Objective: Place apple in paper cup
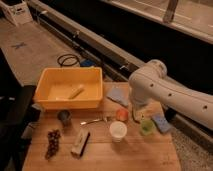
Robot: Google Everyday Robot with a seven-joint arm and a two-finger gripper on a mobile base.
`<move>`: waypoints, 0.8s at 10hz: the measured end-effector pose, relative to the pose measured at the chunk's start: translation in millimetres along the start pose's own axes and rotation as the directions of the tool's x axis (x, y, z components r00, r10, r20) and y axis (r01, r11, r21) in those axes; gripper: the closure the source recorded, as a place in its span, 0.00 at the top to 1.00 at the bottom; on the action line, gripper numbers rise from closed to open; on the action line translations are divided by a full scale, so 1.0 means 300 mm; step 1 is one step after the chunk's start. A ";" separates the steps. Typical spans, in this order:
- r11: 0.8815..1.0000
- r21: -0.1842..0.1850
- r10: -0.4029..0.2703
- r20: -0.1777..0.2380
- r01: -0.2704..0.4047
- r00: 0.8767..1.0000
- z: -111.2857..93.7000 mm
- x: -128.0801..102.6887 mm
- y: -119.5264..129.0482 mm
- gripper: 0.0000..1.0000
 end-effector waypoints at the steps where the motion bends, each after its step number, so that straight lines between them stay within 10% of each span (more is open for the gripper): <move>1: 1.000 0.001 0.003 -0.002 -0.003 1.000 -0.002 0.006 0.001 0.65; 8: 0.999 0.045 0.010 0.066 -0.013 0.998 0.079 0.057 -0.069 0.65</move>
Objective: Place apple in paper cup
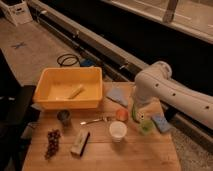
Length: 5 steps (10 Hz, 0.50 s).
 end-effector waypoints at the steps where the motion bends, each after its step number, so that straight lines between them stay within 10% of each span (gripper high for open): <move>1: 1.000 0.000 -0.001 0.009 0.001 1.000 0.020 0.006 -0.014 0.65; 5: 1.000 0.007 0.003 0.027 -0.004 1.000 0.047 0.010 -0.028 0.65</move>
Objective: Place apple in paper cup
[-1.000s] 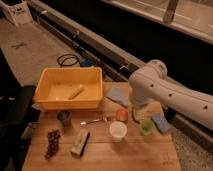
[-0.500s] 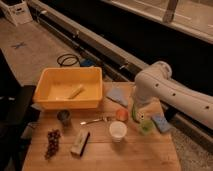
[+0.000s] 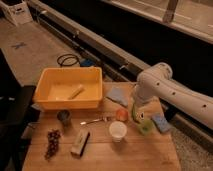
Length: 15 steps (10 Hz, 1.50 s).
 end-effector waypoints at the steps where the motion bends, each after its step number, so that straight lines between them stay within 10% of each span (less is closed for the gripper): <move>1: 1.000 -0.001 0.001 -0.001 -0.001 1.000 0.000 0.001 0.000 0.65; 9: 0.998 -0.026 -0.056 0.112 0.060 0.992 0.201 -0.130 -0.012 0.65; 15: 0.999 -0.042 -0.004 0.292 0.017 0.956 0.383 -0.134 0.013 0.65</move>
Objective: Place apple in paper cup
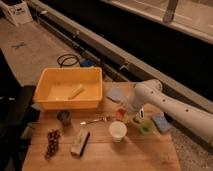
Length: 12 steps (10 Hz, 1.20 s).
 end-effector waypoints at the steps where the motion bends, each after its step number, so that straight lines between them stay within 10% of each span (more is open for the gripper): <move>1: 1.000 -0.003 0.008 0.016 -0.008 1.000 0.019 0.002 -0.001 0.65; 4: 1.000 -0.011 0.026 0.044 -0.025 0.999 0.050 0.015 0.011 0.64; 9: 0.999 0.015 0.030 0.065 -0.031 0.997 0.040 0.024 0.015 0.15; 12: 0.997 0.071 0.006 0.045 -0.009 0.999 -0.080 -0.006 -0.003 0.00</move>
